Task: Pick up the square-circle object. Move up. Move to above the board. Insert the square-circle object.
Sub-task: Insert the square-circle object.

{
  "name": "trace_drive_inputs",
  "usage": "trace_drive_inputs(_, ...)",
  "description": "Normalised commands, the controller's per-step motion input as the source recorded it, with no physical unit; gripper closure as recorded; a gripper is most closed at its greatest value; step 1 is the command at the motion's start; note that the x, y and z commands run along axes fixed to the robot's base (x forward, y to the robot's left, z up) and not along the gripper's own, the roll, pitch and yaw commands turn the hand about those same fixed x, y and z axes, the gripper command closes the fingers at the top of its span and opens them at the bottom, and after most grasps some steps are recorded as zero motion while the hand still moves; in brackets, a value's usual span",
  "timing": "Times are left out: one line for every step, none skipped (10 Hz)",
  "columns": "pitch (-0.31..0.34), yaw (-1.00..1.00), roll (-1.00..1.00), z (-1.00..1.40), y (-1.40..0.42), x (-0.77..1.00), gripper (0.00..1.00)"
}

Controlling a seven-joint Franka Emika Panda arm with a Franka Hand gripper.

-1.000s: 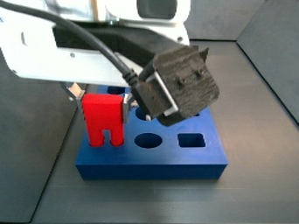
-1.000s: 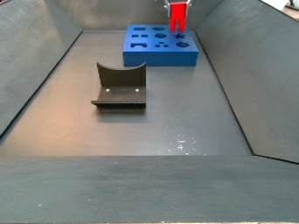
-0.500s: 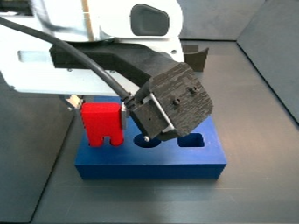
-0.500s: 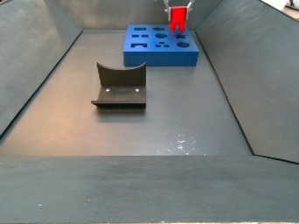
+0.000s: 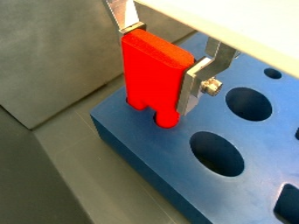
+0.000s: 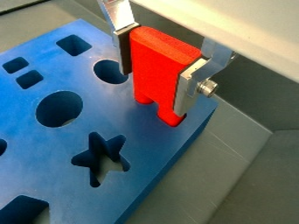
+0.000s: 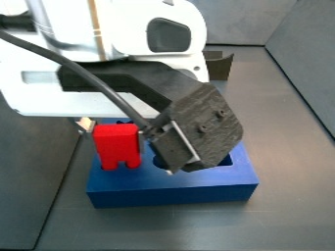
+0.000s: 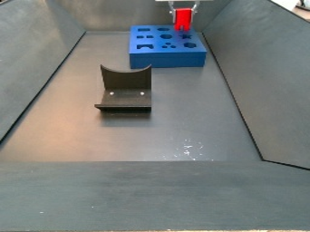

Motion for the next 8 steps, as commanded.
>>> trace_drive_inputs(-0.066,0.1,0.0,-1.0,0.15,0.35,1.0)
trace_drive_inputs(-0.111,0.11,0.0,-0.97,0.25,0.19,1.0)
trace_drive_inputs(-0.149,0.09,0.08,-0.88,0.1,0.0,1.0)
trace_drive_inputs(-0.163,0.09,0.16,-0.87,0.0,-0.24,1.0)
trace_drive_inputs(-0.166,0.09,0.15,-0.89,0.0,-0.24,1.0)
trace_drive_inputs(-0.166,0.04,0.07,-0.29,-0.03,0.0,1.0)
trace_drive_inputs(0.0,0.0,0.0,0.0,0.0,0.0,1.0)
trace_drive_inputs(-0.007,0.0,0.0,-0.01,0.0,0.0,1.0)
